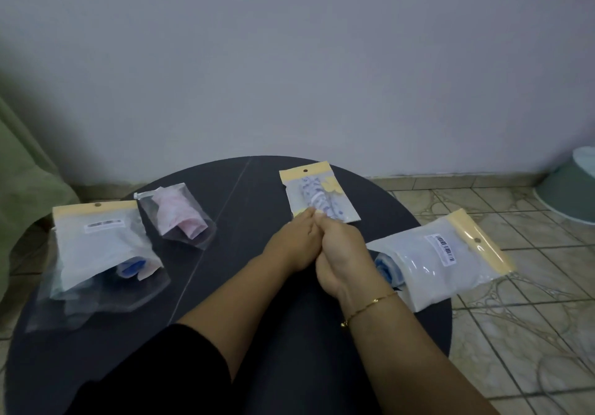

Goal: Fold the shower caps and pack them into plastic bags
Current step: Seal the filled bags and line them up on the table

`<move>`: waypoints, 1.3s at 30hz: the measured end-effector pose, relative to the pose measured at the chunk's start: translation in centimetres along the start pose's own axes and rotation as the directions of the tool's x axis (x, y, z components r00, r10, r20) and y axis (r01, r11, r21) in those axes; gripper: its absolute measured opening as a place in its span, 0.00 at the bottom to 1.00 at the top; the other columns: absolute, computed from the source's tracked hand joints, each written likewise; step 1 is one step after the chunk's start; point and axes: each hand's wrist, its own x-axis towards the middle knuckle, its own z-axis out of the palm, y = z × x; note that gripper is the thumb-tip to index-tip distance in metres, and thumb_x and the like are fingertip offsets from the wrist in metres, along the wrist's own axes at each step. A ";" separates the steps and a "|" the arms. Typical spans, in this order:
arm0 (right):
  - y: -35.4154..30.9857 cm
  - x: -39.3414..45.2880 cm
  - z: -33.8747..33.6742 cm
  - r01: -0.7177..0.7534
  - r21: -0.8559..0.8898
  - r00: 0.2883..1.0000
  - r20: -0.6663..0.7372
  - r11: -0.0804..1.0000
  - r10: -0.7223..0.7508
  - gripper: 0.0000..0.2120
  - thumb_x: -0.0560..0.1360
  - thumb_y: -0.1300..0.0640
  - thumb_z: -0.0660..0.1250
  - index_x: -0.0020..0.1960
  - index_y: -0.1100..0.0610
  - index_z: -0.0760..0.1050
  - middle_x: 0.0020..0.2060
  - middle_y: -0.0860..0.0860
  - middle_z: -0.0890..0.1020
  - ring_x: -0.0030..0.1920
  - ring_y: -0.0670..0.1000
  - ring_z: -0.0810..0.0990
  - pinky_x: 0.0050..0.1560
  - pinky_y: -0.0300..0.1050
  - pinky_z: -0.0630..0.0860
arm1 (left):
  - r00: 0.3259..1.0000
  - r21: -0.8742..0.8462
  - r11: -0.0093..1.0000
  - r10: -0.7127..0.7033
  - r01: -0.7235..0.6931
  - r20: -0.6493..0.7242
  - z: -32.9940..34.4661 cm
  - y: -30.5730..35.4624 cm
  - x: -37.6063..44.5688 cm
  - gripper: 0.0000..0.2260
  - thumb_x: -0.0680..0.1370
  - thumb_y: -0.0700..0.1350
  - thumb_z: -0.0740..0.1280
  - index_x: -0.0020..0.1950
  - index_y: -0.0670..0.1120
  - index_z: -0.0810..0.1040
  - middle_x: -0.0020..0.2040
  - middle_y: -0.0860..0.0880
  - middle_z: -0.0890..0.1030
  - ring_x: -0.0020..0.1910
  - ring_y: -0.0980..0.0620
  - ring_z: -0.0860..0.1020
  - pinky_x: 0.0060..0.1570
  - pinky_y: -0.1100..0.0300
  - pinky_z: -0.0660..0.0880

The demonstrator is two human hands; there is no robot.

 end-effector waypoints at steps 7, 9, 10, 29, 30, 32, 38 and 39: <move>-1.6 1.0 -1.5 0.040 0.050 0.996 0.084 0.998 -0.044 0.25 0.79 0.62 0.58 0.75 0.58 0.57 0.61 0.52 0.73 0.57 0.48 0.72 0.61 0.42 0.66 | 0.994 0.228 0.972 0.026 -0.051 0.110 0.3 0.3 4.9 0.29 0.75 0.57 0.48 0.77 0.51 0.56 0.78 0.50 0.51 0.77 0.51 0.48 0.73 0.49 0.54; -2.1 0.4 -1.3 0.048 0.059 0.993 0.106 0.997 -0.054 0.26 0.80 0.62 0.57 0.76 0.57 0.53 0.62 0.51 0.72 0.60 0.49 0.71 0.63 0.43 0.65 | 0.996 0.262 0.964 0.023 -0.043 0.081 0.5 0.1 5.4 0.27 0.79 0.56 0.49 0.77 0.50 0.55 0.78 0.48 0.50 0.77 0.48 0.45 0.73 0.47 0.52; -2.5 -0.1 -1.3 0.064 0.027 0.992 0.110 0.998 -0.067 0.26 0.80 0.62 0.56 0.76 0.56 0.52 0.64 0.52 0.71 0.63 0.49 0.70 0.65 0.43 0.65 | 0.998 0.283 0.958 0.024 -0.039 0.056 0.6 0.2 5.3 0.28 0.78 0.57 0.49 0.77 0.49 0.55 0.78 0.48 0.51 0.77 0.47 0.46 0.73 0.46 0.52; -2.5 -5.4 -11.1 0.073 -0.993 0.905 0.025 0.097 -0.424 0.29 0.75 0.47 0.60 0.73 0.51 0.58 0.73 0.55 0.58 0.72 0.57 0.55 0.66 0.55 0.57 | 0.991 -0.209 0.978 -0.007 -0.022 -0.136 2.4 2.7 -4.4 0.19 0.76 0.37 0.66 0.66 0.46 0.73 0.41 0.56 0.78 0.45 0.58 0.76 0.44 0.69 0.70; -2.2 -5.9 -11.3 0.071 -0.995 0.927 0.041 0.069 -0.372 0.29 0.75 0.44 0.60 0.72 0.51 0.59 0.72 0.55 0.60 0.71 0.57 0.58 0.65 0.55 0.59 | 0.992 -0.210 0.978 -0.011 -0.016 -0.128 2.3 2.4 -5.4 0.19 0.76 0.37 0.66 0.67 0.47 0.72 0.42 0.56 0.78 0.44 0.58 0.76 0.46 0.68 0.70; -1.3 -7.1 -11.4 0.098 -0.995 0.940 0.087 0.017 -0.328 0.26 0.74 0.42 0.60 0.69 0.51 0.63 0.67 0.54 0.67 0.67 0.57 0.64 0.62 0.54 0.63 | 0.994 -0.199 0.980 -0.004 -0.017 -0.107 2.1 1.8 -7.7 0.22 0.75 0.37 0.66 0.68 0.48 0.70 0.43 0.56 0.78 0.43 0.59 0.76 0.46 0.68 0.70; 1.4 -10.9 -9.9 0.213 -0.975 0.892 0.220 -0.061 -0.395 0.21 0.75 0.41 0.60 0.63 0.51 0.67 0.60 0.52 0.72 0.61 0.55 0.69 0.55 0.52 0.67 | 0.997 -0.084 0.994 0.064 -0.067 -0.043 0.3 0.6 -13.7 0.31 0.73 0.38 0.68 0.71 0.59 0.64 0.59 0.54 0.71 0.37 0.58 0.75 0.43 0.68 0.72; 1.8 -11.4 -9.7 0.235 -0.970 0.880 0.241 -0.066 -0.409 0.20 0.75 0.41 0.60 0.61 0.51 0.68 0.59 0.52 0.73 0.60 0.55 0.70 0.54 0.52 0.68 | 0.996 -0.063 0.994 0.084 -0.086 -0.037 0.1 0.4 -14.7 0.31 0.73 0.38 0.67 0.71 0.61 0.63 0.61 0.54 0.70 0.37 0.59 0.75 0.43 0.69 0.72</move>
